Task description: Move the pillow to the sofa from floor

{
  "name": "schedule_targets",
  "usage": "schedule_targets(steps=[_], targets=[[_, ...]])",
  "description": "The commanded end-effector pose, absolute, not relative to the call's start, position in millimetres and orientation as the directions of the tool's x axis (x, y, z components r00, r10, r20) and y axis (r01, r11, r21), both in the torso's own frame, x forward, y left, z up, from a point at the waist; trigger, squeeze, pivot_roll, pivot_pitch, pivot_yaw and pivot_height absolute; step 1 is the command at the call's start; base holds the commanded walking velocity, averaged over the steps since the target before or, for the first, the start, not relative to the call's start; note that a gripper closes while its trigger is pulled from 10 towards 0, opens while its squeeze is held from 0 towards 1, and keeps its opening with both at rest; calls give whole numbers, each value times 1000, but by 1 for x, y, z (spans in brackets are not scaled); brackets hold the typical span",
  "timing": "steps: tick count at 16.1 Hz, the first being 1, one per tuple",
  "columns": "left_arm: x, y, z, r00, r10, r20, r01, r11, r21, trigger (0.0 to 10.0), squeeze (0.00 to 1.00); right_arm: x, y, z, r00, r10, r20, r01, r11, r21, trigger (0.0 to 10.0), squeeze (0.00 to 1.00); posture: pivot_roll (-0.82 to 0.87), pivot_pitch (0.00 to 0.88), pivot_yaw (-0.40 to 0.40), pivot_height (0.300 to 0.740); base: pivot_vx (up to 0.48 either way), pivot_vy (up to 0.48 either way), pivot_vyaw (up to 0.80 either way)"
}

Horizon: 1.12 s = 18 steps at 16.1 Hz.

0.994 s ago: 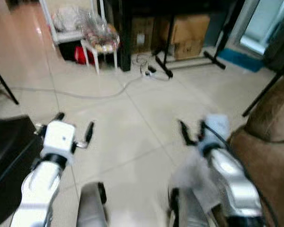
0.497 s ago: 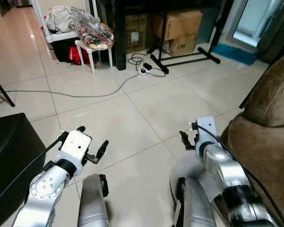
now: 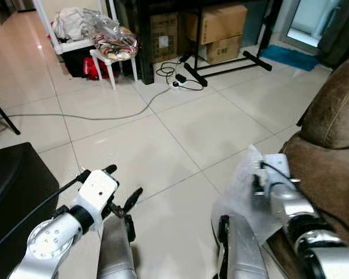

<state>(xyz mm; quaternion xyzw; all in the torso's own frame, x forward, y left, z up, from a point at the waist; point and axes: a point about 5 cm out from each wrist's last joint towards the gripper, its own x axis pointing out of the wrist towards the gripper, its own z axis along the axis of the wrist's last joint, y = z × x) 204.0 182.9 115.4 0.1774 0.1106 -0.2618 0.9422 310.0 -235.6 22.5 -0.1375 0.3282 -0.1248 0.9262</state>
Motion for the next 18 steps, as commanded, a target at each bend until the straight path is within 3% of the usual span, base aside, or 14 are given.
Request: schedule_targets(steps=[1,2,7,9,10,11,18], targets=[[199,183,119,819,-478,-317,560,786,262,10000,0,307,-244,20,727,-345,-593,140,921,-364,10000,0,-5,22,23,503,0,0,0],[189,182,120,799,-502,-332,586,774,241,10000,0,294,-249,8,684,-333,-649,94,922,-375,10000,0,0,35,30,503,0,0,0],[172,180,122,720,-579,-384,665,733,142,10000,0,275,-247,-12,625,-312,-716,139,946,-292,10000,0,19,53,36,503,0,0,0],[167,182,121,702,-588,-403,679,723,127,10000,0,271,-242,-18,610,-290,-737,133,955,-265,5529,0,22,50,35,503,0,0,0],[167,182,121,700,-588,-405,679,723,124,10000,0,272,-240,-18,614,-279,-738,136,959,-250,1843,0,22,50,35,503,0,0,0],[166,183,121,696,-589,-410,681,722,119,10000,0,274,-236,-17,622,-247,-743,112,967,-227,0,0,25,45,33,503,0,0,0],[167,182,121,670,-606,-428,701,707,97,10000,0,275,-217,-22,612,-159,-775,-36,973,-229,0,0,29,27,31,503,0,0,0]])
